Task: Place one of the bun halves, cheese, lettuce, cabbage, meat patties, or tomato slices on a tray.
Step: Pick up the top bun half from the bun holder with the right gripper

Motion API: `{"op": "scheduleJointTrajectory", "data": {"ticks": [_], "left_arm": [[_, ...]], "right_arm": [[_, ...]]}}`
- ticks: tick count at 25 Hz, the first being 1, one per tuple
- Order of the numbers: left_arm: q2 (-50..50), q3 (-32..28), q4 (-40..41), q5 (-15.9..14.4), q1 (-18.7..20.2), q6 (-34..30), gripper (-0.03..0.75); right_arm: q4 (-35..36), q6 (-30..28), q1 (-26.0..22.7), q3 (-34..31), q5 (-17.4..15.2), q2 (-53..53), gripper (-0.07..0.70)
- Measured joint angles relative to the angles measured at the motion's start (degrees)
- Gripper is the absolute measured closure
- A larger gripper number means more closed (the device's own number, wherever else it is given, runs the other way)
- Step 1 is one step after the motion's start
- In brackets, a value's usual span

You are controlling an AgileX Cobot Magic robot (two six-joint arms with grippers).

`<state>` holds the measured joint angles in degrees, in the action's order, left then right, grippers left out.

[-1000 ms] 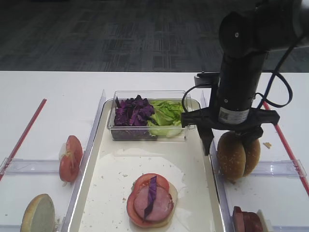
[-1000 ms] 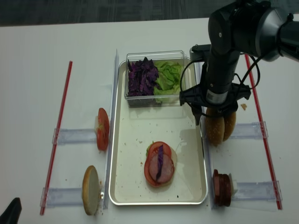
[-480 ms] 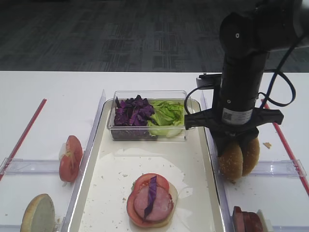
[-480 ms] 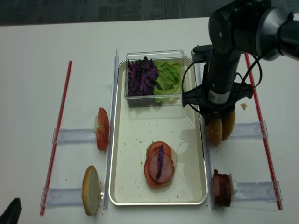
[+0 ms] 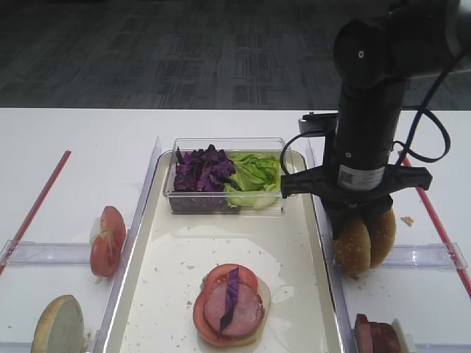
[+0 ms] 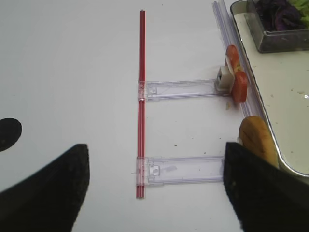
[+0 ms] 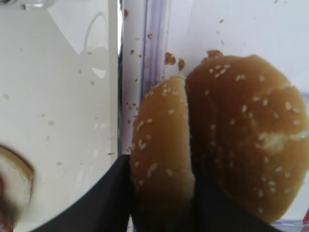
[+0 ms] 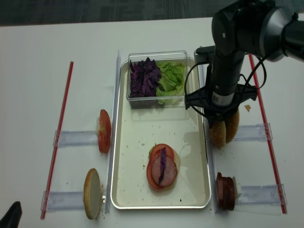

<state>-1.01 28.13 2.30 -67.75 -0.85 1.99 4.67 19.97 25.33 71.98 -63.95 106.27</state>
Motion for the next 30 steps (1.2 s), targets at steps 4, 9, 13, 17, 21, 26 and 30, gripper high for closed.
{"op": "scheduleJointTrajectory", "data": {"ticks": [4,9,13,17,21,26,30], "left_arm": [[0.0,0.0,0.0,0.0,0.0,0.0,0.19],[0.0,0.0,0.0,0.0,0.0,0.0,0.19],[0.0,0.0,0.0,0.0,0.0,0.0,0.19],[0.0,0.0,0.0,0.0,0.0,0.0,0.19],[0.0,0.0,0.0,0.0,0.0,0.0,0.19],[0.0,0.0,0.0,0.0,0.0,0.0,0.19],[0.0,0.0,0.0,0.0,0.0,0.0,0.19]], "right_arm": [[0.0,0.0,0.0,0.0,0.0,0.0,0.395],[0.0,-0.1,0.0,0.0,0.0,0.0,0.407],[0.0,-0.1,0.0,0.0,-0.5,0.0,0.409],[0.0,-0.2,0.0,0.0,-1.0,-0.9,0.41],[0.0,-0.2,0.0,0.0,-2.1,-2.7,0.41],[0.1,-0.2,0.0,0.0,-3.3,-4.9,0.41],[0.2,-0.2,0.0,0.0,-3.9,-6.9,0.412]]}}
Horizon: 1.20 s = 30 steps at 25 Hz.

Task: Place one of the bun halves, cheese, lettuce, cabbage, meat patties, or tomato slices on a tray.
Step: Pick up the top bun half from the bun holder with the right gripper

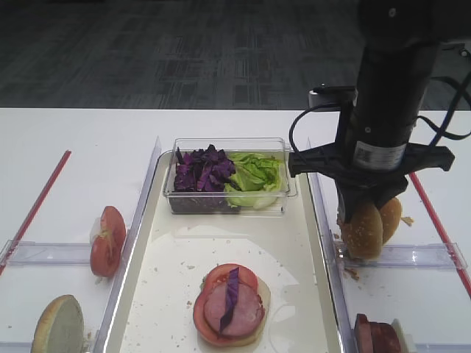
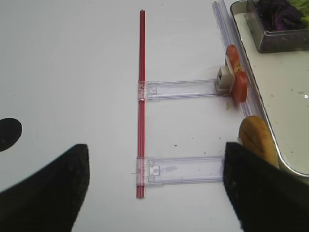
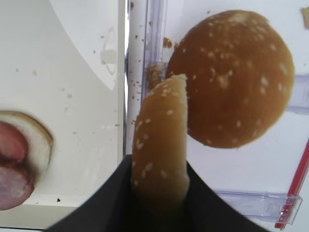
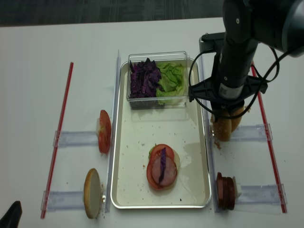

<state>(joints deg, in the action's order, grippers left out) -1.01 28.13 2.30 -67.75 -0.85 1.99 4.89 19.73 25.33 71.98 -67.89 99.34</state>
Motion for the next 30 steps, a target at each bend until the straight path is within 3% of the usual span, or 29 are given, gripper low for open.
{"op": "scheduleJointTrajectory", "data": {"ticks": [24,30], "left_arm": [[0.0,0.0,0.0,0.0,0.0,0.0,0.19],[0.0,0.0,0.0,0.0,0.0,0.0,0.19]], "right_arm": [[2.1,0.0,0.7,0.0,-1.7,-3.4,0.416],[1.0,2.2,4.5,0.0,-1.9,-4.4,0.416]]}}
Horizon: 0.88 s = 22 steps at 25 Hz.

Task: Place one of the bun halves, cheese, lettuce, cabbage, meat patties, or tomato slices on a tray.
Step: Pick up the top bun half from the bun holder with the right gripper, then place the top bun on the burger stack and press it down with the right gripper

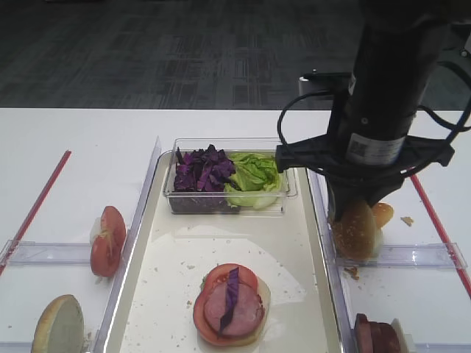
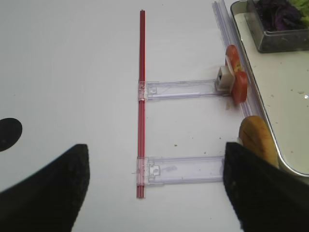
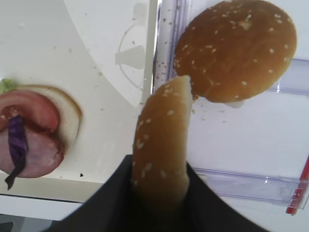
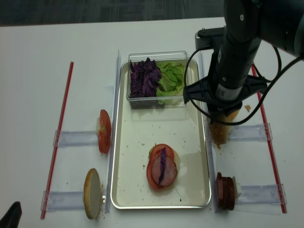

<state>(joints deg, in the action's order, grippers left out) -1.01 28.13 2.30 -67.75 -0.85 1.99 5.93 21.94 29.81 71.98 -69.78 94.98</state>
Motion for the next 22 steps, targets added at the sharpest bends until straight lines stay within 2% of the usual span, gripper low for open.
{"op": "scheduleJointTrajectory", "data": {"ticks": [11,15,19,22], "left_arm": [[0.0,0.0,0.0,0.0,0.0,0.0,0.19],[0.0,0.0,0.0,0.0,0.0,0.0,0.19],[0.0,0.0,0.0,0.0,0.0,0.0,0.19],[0.0,0.0,0.0,0.0,0.0,0.0,0.19]], "right_arm": [[-0.2,7.3,9.5,0.0,0.0,-1.2,0.421],[-0.2,10.0,11.6,-0.7,0.0,-3.0,0.421],[0.2,12.3,11.9,-6.6,0.0,-7.0,0.421],[1.3,13.1,12.0,-12.5,2.6,-11.0,0.421]]}}
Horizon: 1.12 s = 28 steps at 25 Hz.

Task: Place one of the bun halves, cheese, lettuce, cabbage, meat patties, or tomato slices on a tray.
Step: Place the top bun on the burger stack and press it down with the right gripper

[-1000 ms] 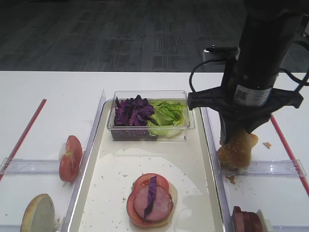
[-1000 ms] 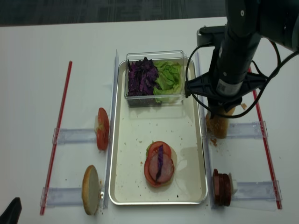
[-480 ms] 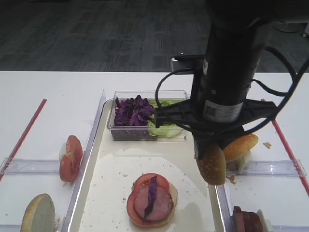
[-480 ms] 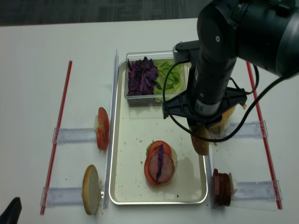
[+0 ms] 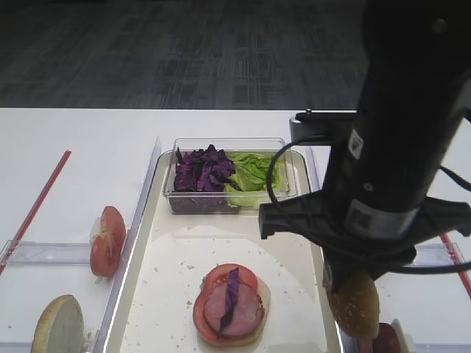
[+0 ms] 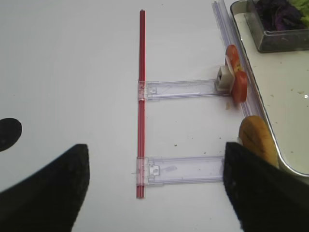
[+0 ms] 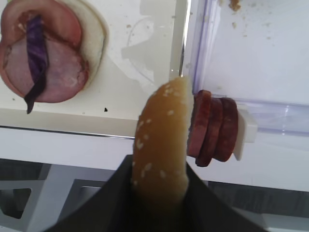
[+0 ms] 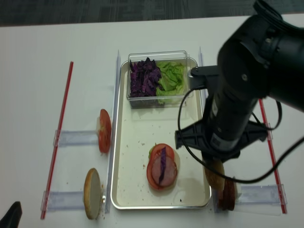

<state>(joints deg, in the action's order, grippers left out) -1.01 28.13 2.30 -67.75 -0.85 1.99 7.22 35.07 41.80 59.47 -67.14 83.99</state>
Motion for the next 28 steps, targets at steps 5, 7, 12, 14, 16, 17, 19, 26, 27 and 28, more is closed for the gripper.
{"op": "scheduleJointTrajectory", "data": {"ticks": [5,7,12,14,16,17,19,26,27,28], "left_arm": [[0.0,0.0,0.0,0.0,0.0,0.0,0.19],[0.0,0.0,0.0,0.0,0.0,0.0,0.19],[0.0,0.0,0.0,0.0,0.0,0.0,0.19],[0.0,0.0,0.0,0.0,0.0,0.0,0.19],[0.0,0.0,0.0,0.0,0.0,0.0,0.19],[0.0,0.0,0.0,0.0,0.0,0.0,0.19],[0.0,0.0,0.0,0.0,0.0,0.0,0.19],[0.0,0.0,0.0,0.0,0.0,0.0,0.19],[0.0,0.0,0.0,0.0,0.0,0.0,0.19],[0.0,0.0,0.0,0.0,0.0,0.0,0.19]], "right_arm": [[1.1,0.2,0.1,-3.5,3.9,-2.9,0.423],[1.1,0.2,0.1,-3.8,4.4,-2.9,0.423],[1.1,0.2,0.1,-3.9,6.0,-2.9,0.423],[1.1,0.1,0.1,-4.0,6.5,-2.9,0.423],[1.1,0.0,0.1,-4.0,7.2,-2.9,0.423],[1.2,-0.3,0.1,-4.0,7.7,-2.9,0.423],[1.5,-1.0,0.1,-4.0,8.7,-2.9,0.423],[11.4,-9.7,0.1,-4.0,16.5,-2.9,0.423],[13.7,-11.7,0.1,-4.0,17.9,-2.9,0.423],[15.7,-13.5,0.1,-4.0,19.0,-2.9,0.423]]}}
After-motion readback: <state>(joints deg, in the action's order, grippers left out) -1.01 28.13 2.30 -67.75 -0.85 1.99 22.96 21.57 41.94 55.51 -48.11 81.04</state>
